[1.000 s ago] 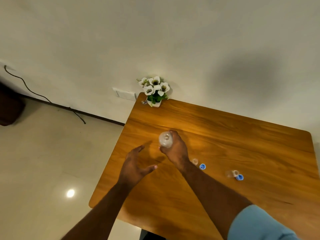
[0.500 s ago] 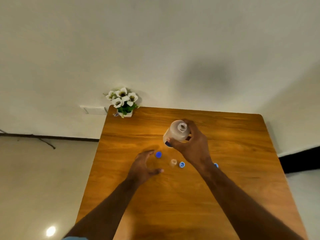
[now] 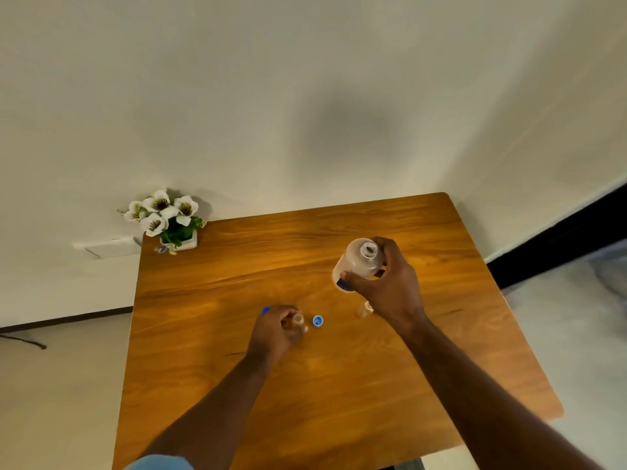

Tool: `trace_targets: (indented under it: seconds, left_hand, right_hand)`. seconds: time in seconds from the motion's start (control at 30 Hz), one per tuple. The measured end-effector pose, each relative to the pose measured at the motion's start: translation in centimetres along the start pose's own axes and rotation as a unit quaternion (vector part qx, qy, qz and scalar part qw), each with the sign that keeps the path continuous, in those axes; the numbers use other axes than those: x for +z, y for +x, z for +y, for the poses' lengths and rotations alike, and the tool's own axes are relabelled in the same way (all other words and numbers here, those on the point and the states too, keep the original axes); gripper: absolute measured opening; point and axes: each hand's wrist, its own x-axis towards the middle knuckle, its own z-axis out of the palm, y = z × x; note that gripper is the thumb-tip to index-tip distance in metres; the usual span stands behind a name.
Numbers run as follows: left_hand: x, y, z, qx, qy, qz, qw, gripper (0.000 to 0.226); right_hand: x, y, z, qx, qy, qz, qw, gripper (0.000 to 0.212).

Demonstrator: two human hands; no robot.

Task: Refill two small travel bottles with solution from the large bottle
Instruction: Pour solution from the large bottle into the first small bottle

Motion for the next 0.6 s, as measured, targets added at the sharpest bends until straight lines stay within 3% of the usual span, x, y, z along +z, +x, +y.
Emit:
trace_targets:
  seconds: [0.2, 0.43, 0.6]
  left_hand:
    - [-2.6, 0.3, 3.9, 0.019, -0.116, 0.041, 0.992, 0.039]
    - [-9.8, -0.5, 14.1, 0.123, -0.336, 0.073, 0.931, 0.044]
    - [-15.7, -3.1, 24.0, 0.210, -0.350, 0.096, 0.908, 0.038]
  right_hand:
    - [-0.4, 0.4, -2.1, -0.009, 0.036, 0.012, 0.999, 0.074]
    - [-3.8, 2.0, -8.3, -0.091, 0.127, 0.040, 0.987, 0.070]
    - [-8.9, 3.9, -14.7, -0.177, 0.124, 0.013, 0.976, 0.064]
